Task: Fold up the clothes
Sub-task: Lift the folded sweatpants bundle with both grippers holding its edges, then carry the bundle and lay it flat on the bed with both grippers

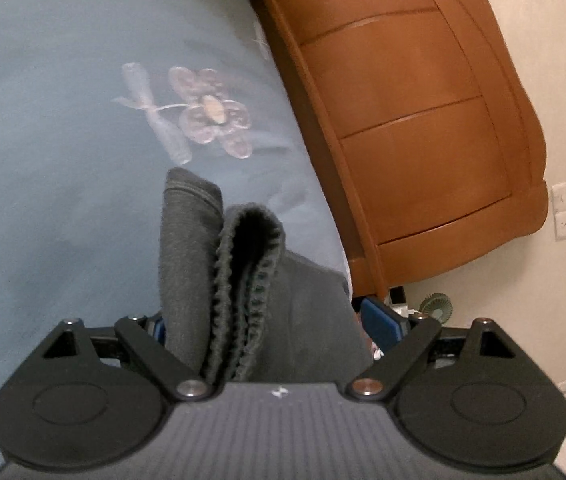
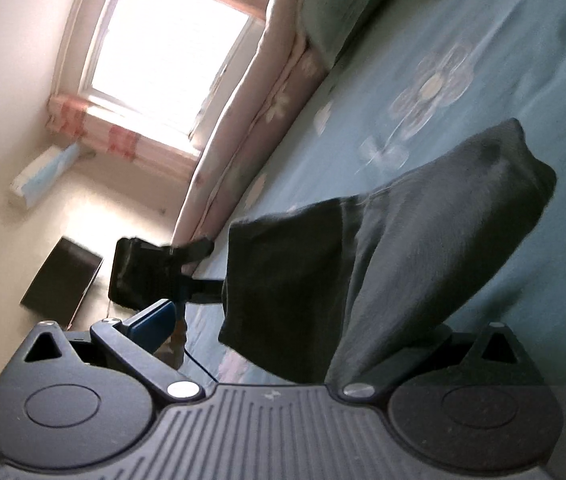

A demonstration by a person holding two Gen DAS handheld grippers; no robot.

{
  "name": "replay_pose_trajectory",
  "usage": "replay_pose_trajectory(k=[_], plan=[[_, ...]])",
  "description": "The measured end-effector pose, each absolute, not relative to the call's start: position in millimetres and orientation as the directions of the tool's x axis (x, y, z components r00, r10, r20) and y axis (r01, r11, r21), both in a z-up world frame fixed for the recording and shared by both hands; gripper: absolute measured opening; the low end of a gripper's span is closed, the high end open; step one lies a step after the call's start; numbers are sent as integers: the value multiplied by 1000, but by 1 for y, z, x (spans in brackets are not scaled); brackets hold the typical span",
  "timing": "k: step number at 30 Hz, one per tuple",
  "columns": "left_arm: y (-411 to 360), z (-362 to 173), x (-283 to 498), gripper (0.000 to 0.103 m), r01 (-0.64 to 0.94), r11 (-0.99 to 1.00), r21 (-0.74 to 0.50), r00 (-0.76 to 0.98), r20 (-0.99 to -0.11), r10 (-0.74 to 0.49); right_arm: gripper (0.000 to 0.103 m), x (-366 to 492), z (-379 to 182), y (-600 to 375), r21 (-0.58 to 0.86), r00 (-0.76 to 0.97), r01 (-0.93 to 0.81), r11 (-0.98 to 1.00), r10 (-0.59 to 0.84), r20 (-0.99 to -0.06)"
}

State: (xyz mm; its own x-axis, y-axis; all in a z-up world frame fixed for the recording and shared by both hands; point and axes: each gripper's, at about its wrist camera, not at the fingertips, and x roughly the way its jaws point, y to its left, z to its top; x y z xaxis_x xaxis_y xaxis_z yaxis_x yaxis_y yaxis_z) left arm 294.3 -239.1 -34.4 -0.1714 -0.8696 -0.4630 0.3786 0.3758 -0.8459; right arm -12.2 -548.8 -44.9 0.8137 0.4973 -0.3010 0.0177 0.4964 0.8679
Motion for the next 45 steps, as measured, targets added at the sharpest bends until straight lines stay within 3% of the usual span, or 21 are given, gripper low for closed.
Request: replay_pose_trajectory(k=[15, 24, 30, 34, 38, 42, 45], plan=[[-414, -26, 337, 89, 507, 310, -804, -291, -499, -817, 103, -22, -57, -576, 787, 885, 162, 596, 264, -383], [-446, -29, 355, 89, 514, 327, -793, -260, -507, -822, 103, -1, -70, -516, 608, 862, 183, 772, 172, -477], [-446, -31, 363, 89, 519, 400, -756, -159, -545, -823, 103, -6, -84, -505, 630, 852, 219, 745, 169, -496], [-421, -11, 364, 89, 542, 395, -742, -67, -506, -860, 103, -25, -99, -503, 617, 842, 266, 741, 132, -522], [-403, -1, 347, 90, 603, 336, -724, -132, -506, -852, 103, -48, -109, -514, 668, 878, 294, 683, 83, -472], [-396, -20, 312, 90, 646, 301, -702, -234, -557, -797, 103, -74, -117, -544, 767, 913, 371, 523, -56, -403], [-395, -44, 286, 90, 664, 292, -688, -290, -597, -748, 103, -83, -123, -567, 868, 947, 317, 382, -79, -311]])
